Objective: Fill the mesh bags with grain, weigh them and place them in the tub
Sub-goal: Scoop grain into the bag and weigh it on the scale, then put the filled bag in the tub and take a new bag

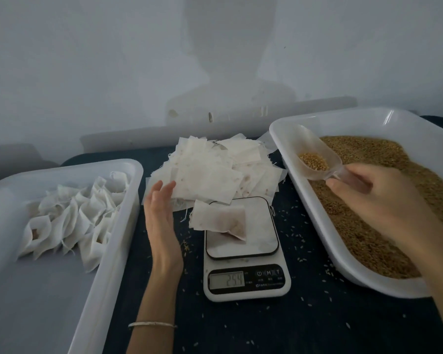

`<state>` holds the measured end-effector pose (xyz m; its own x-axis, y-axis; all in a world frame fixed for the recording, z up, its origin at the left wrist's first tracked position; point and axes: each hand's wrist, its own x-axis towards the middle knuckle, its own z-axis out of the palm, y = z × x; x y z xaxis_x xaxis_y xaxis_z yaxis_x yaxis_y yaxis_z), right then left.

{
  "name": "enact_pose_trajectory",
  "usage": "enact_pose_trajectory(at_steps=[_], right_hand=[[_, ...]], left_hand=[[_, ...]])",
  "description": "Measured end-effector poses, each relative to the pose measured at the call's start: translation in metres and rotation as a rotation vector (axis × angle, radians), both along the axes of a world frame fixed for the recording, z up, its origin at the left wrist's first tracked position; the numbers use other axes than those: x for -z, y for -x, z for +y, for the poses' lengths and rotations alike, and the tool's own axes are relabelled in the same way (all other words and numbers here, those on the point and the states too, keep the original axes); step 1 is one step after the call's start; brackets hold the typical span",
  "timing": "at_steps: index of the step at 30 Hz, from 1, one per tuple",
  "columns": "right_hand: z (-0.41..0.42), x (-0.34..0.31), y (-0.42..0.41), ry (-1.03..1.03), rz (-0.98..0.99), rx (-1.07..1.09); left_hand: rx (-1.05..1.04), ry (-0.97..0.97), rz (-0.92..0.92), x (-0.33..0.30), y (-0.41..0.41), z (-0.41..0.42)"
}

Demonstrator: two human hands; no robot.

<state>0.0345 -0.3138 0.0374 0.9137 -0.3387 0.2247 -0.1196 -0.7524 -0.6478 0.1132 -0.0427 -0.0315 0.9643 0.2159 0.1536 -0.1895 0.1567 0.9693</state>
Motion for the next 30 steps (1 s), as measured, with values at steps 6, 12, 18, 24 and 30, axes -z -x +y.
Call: enact_pose_trajectory(at_steps=[6,12,18,24,30], right_hand=[[0.010,-0.008,-0.001,0.054,0.012,-0.026],[0.006,-0.003,0.002,0.024,0.026,-0.002],[-0.003,-0.002,0.005,0.019,0.017,-0.005],[-0.020,0.006,0.005,0.125,0.135,0.111],[-0.020,0.018,-0.005,0.226,0.518,0.062]], left_hand=[[-0.241,-0.076,-0.004,0.001,0.007,0.005],[-0.272,-0.117,0.067,0.011,0.007,0.009],[-0.094,-0.287,0.260,0.020,0.002,0.017],[0.050,-0.371,0.343,0.023,0.000,0.020],[0.163,-0.408,0.394,0.013,0.002,0.012]])
